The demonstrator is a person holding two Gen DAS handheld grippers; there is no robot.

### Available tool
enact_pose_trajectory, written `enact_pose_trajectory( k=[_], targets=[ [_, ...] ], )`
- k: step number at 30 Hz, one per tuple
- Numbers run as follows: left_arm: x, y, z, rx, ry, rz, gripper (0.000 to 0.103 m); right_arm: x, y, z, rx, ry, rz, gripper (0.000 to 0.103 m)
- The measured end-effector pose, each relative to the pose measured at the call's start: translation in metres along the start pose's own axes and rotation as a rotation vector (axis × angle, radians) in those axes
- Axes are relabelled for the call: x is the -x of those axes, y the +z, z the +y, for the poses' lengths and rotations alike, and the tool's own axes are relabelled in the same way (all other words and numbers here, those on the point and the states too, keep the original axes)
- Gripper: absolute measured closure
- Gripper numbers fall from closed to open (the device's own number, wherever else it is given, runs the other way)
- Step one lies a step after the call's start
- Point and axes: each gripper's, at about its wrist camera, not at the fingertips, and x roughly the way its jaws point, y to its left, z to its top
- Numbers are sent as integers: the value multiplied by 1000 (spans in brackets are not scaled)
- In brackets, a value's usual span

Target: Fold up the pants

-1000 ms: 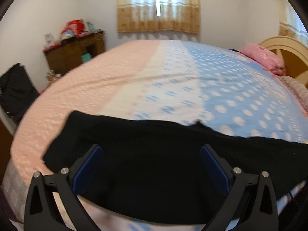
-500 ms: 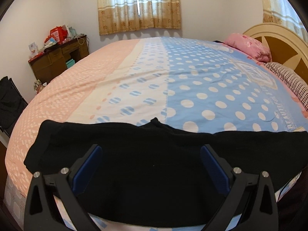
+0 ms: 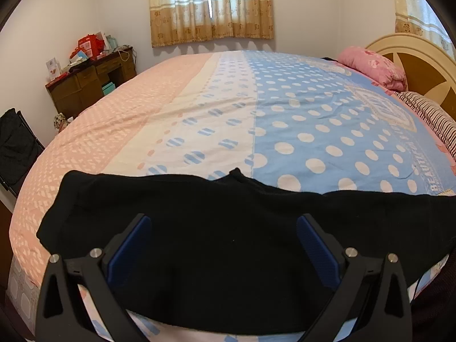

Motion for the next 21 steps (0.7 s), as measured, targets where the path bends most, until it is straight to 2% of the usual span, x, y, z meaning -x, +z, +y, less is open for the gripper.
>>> enact_pose_trajectory(
  k=[1, 3, 5, 8, 11, 14, 17, 21],
  targets=[
    [0, 0, 0, 2, -1, 0, 0, -1, 1, -2, -3, -14, 1, 71],
    [0, 0, 0, 5, -5, 0, 0, 1, 2, -4, 6, -23, -6, 85],
    [2, 0, 3, 11, -2, -4, 0, 1, 2, -3, 27, 19, -10, 95],
    [4, 0, 10, 29, 5, -11, 0, 4, 3, 1, 31, 28, -15, 95],
    [6, 0, 20, 46, 20, -24, 0, 27, 9, 20, 54, 102, -77, 96],
    [7, 2, 31, 79, 23, -33, 0, 63, 13, 69, 159, 221, -143, 96],
    [8, 1, 40, 101, 25, -40, 0, 85, 4, 118, 272, 331, -160, 96],
    [8, -2, 51, 120, 29, -40, 0, 95, -37, 204, 472, 481, -135, 96]
  ],
)
